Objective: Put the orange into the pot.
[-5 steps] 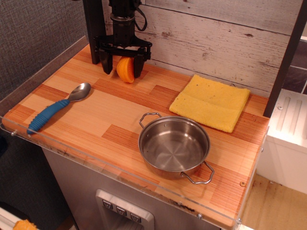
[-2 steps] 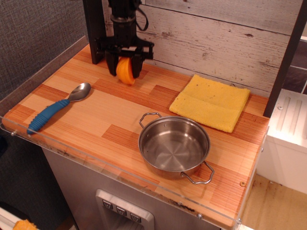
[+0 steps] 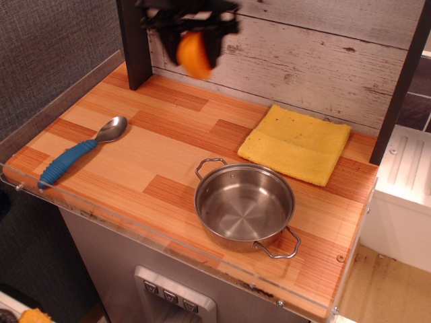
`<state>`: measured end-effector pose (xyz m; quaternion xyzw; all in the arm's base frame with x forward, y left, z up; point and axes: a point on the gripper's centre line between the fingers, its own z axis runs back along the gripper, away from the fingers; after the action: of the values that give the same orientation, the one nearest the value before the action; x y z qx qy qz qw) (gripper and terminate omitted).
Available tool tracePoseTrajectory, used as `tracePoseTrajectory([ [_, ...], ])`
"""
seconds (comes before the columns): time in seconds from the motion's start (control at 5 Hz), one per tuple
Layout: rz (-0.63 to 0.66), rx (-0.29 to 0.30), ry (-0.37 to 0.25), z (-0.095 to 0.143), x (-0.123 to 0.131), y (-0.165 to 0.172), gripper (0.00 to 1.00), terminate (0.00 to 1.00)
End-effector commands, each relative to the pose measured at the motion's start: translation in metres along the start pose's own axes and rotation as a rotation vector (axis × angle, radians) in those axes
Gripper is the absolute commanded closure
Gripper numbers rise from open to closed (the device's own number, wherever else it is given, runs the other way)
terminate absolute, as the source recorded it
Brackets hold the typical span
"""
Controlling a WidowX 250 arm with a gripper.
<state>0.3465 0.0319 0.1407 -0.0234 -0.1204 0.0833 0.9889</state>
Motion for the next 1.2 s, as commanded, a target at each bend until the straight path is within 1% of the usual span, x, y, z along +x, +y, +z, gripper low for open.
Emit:
tracePoseTrajectory([
  [0.0,-0.083,0.031,0.051,-0.010,-0.073,-0.055,1.00,0.00],
  [0.2,-0.054,0.060,0.065,-0.039,-0.087,-0.054,1.00,0.00],
  [0.4,-0.043,0.081,0.071,-0.056,-0.090,-0.050,1.00,0.00],
  [0.6,-0.023,0.107,0.068,-0.063,-0.090,-0.043,1.00,0.00],
  [0.8,-0.018,0.107,0.072,-0.063,-0.091,-0.041,1.00,0.00],
  [1.0,-0.042,0.105,0.074,-0.060,-0.091,-0.044,0.00,0.00],
])
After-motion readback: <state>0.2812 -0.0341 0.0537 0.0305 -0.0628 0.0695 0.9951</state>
